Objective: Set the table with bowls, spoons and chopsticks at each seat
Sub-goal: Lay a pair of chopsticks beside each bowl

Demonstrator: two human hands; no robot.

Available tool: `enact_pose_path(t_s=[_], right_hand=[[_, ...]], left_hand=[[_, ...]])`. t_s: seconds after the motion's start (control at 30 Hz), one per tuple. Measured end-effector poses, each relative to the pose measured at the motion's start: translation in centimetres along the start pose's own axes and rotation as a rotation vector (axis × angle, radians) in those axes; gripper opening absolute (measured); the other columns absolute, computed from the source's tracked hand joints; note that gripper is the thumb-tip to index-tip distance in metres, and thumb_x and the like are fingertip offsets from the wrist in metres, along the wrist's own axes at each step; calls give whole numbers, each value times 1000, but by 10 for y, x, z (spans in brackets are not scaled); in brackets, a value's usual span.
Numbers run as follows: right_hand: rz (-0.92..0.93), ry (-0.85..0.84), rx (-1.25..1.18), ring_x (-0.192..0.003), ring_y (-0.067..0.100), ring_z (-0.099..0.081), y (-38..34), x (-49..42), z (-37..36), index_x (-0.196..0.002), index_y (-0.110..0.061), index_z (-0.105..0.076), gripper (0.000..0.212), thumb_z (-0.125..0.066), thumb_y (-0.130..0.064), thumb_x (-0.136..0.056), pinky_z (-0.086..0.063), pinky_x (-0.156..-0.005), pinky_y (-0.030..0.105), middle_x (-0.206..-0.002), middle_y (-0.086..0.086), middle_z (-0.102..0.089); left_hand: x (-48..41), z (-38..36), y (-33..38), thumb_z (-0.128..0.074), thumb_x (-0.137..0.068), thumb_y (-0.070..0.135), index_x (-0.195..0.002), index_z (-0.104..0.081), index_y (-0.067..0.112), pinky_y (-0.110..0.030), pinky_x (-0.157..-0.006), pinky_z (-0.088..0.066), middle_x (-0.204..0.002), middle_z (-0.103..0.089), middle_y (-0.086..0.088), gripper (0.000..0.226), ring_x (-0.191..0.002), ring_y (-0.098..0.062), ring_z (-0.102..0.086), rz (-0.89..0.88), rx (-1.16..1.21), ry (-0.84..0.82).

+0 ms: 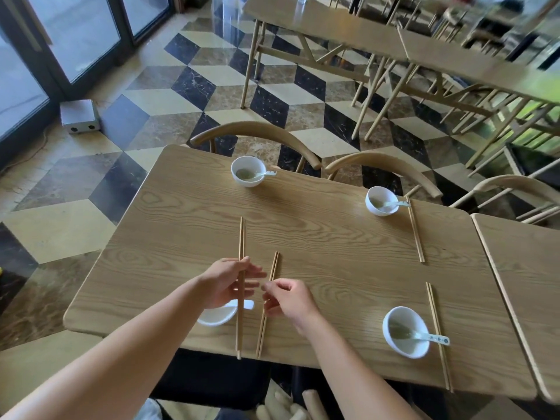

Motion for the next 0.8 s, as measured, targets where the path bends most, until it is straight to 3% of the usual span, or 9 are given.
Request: enact_pose_path(t_s=[0.13, 0.23, 0.33, 0.43, 0.53, 0.8], right_hand=[[-3, -216, -16, -56, 15, -56, -15, 16, -10, -95, -11, -73, 8, -70, -7, -88, -52, -51, 26, -73, 3, -68], [-27, -177, -21, -51, 15, -51, -14, 18, -10, -99, 1, -70, 14, -68, 4, -86, -47, -46, 24, -68, 3, -64], [-83, -171, -63, -53, 16, -52, -8, 20, -4, -99, 1, -70, 14, -70, 2, -85, -49, -48, 25, -76, 9, -64], [-124, -170, -91, -51, 15, -55, 2, 21, 3, -95, 0, -70, 11, -73, 0, -84, -51, -50, 25, -71, 4, -65], [-163, -151, -112, -51, 14, -56, 7, 22, 11, -93, 1, -70, 9, -73, -1, -85, -53, -52, 25, -72, 7, -63], [-218, -163, -153, -52, 16, -57, 16, 20, 11, -88, -1, -68, 5, -72, -1, -85, -52, -48, 26, -68, 7, -63]], left_hand=[[-6, -22, 0, -44, -105, 30, -111, -67, 5, -39, -68, -55, -119, -73, -9, 35, -79, -26, -72, -29, 36, -91], [-8, -32, -1, -45, -105, 29, -117, -63, 0, -39, -61, -60, -116, -74, -13, 36, -70, -30, -74, 10, 167, -162], [-9, -32, -1, -51, -102, 28, -122, -64, -2, -41, -71, -61, -122, -71, -17, 38, -85, -31, -73, 38, 98, -223], [-12, -28, -2, -63, -96, 19, -124, -63, -5, -41, -80, -60, -117, -71, -18, 37, -93, -30, -71, 24, -20, -191], [-16, -22, -4, -71, -88, 5, -122, -63, -4, -37, -77, -62, -108, -72, -21, 36, -84, -27, -73, -8, -43, -99], [-19, -28, -11, -75, -82, -3, -117, -64, -5, -30, -71, -62, -83, -73, -15, 36, -71, -22, -74, 14, -146, -89]])
Point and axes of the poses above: each hand's wrist, its own x-axis away from the middle knuckle, its own z-axis out of the back of the hand, y = z × x, the point moved 3 cm from there along -x, towards the middle knuckle
